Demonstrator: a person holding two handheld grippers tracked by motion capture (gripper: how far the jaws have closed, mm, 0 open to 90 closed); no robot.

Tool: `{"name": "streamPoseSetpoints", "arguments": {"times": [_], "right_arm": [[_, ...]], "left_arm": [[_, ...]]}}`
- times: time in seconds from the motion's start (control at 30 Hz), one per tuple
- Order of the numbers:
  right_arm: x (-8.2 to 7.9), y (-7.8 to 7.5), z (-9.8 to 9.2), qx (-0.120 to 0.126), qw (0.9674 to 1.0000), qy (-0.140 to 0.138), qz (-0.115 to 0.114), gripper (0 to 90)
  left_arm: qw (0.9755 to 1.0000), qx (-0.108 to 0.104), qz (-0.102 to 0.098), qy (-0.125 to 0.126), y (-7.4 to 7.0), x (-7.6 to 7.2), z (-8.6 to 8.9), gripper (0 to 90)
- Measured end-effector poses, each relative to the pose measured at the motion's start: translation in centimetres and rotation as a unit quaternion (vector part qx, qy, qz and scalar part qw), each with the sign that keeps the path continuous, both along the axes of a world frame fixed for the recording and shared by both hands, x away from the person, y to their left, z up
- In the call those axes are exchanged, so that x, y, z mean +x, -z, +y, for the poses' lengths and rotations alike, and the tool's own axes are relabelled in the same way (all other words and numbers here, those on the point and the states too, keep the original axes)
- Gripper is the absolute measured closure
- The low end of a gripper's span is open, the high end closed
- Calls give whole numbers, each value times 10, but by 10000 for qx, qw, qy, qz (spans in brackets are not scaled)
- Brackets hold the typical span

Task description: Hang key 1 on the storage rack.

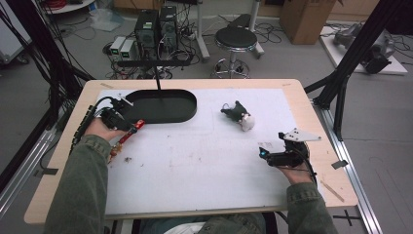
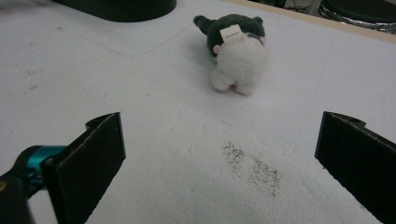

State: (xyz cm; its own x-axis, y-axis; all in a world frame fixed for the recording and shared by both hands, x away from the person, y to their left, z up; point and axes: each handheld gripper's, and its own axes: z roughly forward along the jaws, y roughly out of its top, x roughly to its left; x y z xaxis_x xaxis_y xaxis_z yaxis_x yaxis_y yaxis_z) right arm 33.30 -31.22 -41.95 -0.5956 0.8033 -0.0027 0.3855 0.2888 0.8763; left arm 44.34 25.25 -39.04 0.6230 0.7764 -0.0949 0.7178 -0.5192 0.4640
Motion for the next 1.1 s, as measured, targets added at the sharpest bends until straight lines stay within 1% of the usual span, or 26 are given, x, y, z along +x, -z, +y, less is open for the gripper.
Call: {"name": "streamPoseSetpoints", "arguments": {"times": [0.07, 0.17, 0.2, 0.27, 0.3, 0.33, 0.37, 0.4, 0.43, 0.47, 0.5, 0.53, 0.57, 0.6, 0.63, 0.67, 0.7, 0.73, 0.77, 0.8, 0.9, 0.93, 0.97, 1.03, 1.07, 1.1], "right_arm": [[0, 0, 0, -23, 10000, 8, -20, 7], [-1, -1, -1, 72, 10000, 11, -15, 7], [-2, -2, -1, 99, 9999, 20, -37, 7], [-2, -2, -2, 150, 9999, 29, -42, 7], [-2, -2, -2, 150, 9999, 29, -42, 7], [-2, -2, -2, 148, 9999, 23, -50, 7], [-2, -2, -2, 148, 9999, 23, -50, 7], [0, -2, -2, 143, 9999, 28, -49, 6], [0, -2, -2, 143, 9999, 28, -49, 6], [0, -2, -3, 143, 9999, 28, -47, 6], [0, -2, -3, 143, 9999, 28, -47, 6], [0, -2, -3, 146, 9999, 58, -53, 6], [0, -2, -3, 146, 9999, 58, -53, 6], [0, -2, -3, 154, 9999, 64, -37, 6], [0, -2, -3, 146, 9999, 58, -32, 7], [-1, -2, -3, 152, 9999, 36, -48, 7], [-1, -2, -3, 146, 9999, 32, -55, 6], [-1, -3, -2, 153, 9998, 25, -81, 6], [-2, -3, -2, 163, 9998, 8, -77, 6], [-2, -4, -2, 170, 9998, 16, -74, 7], [-2, -4, -3, 206, 9997, 33, -90, 7], [-2, -4, -3, 212, 9997, 30, -98, 6], [-2, -4, -4, 219, 9997, 42, -84, 7], [-1, -4, -4, 247, 9997, 30, -80, 7], [1, -4, -5, 249, 9996, 29, -108, 7], [1, -4, -5, 249, 9996, 29, -108, 7]], "left_arm": [[10000, -25, -47, 56, -3, -3, -1, 747], [9999, -95, -109, 79, -8, -5, -1, 748], [9996, -178, -193, 79, -13, -7, 0, 748], [9991, -243, -330, 75, -21, -10, 1, 748], [9991, -243, -330, 75, -21, -10, 1, 748], [9988, -270, -406, 84, -28, -12, 3, 748], [9988, -270, -406, 84, -28, -12, 3, 748], [9983, -373, -451, 52, -38, -13, 8, 749], [9983, -373, -451, 52, -38, -13, 8, 749], [9981, -428, -442, 57, -46, -14, 10, 749], [9981, -428, -442, 57, -46, -14, 10, 749], [9980, -416, -481, 69, -56, -15, 13, 749], [9980, -416, -481, 69, -56, -15, 13, 749], [9975, -462, -541, 45, -66, -16, 16, 749], [9975, -462, -541, 45, -66, -16, 16, 749], [9966, -582, -577, 73, -74, -17, 17, 748], [9966, -582, -577, 73, -74, -17, 17, 748], [9954, -672, -679, 98, -81, -19, 19, 748], [9954, -672, -679, 98, -81, -19, 19, 749], [9946, -698, -764, 45, -86, -20, 21, 749], [9938, -694, -866, 7, -96, -21, 23, 749], [9938, -687, -875, 33, -101, -22, 22, 749], [9938, -687, -875, 33, -101, -22, 22, 749], [9930, -654, -978, 82, -114, -24, 21, 749], [9928, -647, -1003, 65, -118, -24, 20, 750], [9928, -647, -1003, 65, -118, -24, 20, 749]]}}
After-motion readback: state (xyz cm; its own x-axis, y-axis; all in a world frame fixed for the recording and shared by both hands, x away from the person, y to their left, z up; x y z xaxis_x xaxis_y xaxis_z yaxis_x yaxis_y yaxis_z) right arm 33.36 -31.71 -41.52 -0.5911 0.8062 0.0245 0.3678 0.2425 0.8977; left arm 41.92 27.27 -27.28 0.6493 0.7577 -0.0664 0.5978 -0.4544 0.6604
